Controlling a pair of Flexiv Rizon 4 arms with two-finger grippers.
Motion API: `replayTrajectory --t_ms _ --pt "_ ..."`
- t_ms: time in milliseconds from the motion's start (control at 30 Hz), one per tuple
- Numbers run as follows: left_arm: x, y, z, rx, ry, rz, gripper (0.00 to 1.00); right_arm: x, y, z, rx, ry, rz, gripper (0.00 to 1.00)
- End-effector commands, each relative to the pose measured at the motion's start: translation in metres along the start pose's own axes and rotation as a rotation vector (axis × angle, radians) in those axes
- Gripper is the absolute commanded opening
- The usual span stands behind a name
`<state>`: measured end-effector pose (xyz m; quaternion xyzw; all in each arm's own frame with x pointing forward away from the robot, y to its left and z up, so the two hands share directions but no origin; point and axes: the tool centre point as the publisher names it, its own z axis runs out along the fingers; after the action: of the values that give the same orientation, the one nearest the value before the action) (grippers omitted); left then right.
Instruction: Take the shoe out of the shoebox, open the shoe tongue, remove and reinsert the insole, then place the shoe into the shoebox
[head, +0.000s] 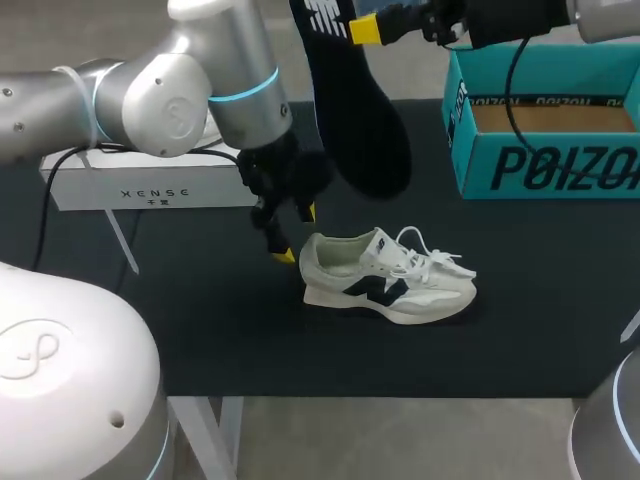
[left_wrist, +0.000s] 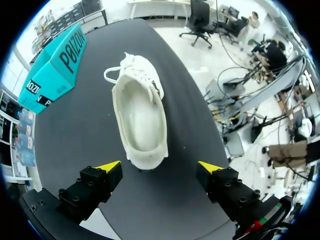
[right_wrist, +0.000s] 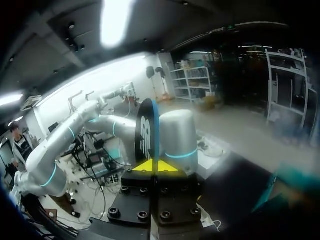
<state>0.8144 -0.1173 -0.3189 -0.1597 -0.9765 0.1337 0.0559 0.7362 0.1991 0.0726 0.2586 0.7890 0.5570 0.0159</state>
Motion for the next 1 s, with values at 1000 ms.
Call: replayTrajectory --t_ms 1000 --pt "-0.04 -0.046 -0.008 -0.083 -0.015 0.044 1.0 0.005 -0.009 -0.026 0.009 -0.047 0.018 0.0"
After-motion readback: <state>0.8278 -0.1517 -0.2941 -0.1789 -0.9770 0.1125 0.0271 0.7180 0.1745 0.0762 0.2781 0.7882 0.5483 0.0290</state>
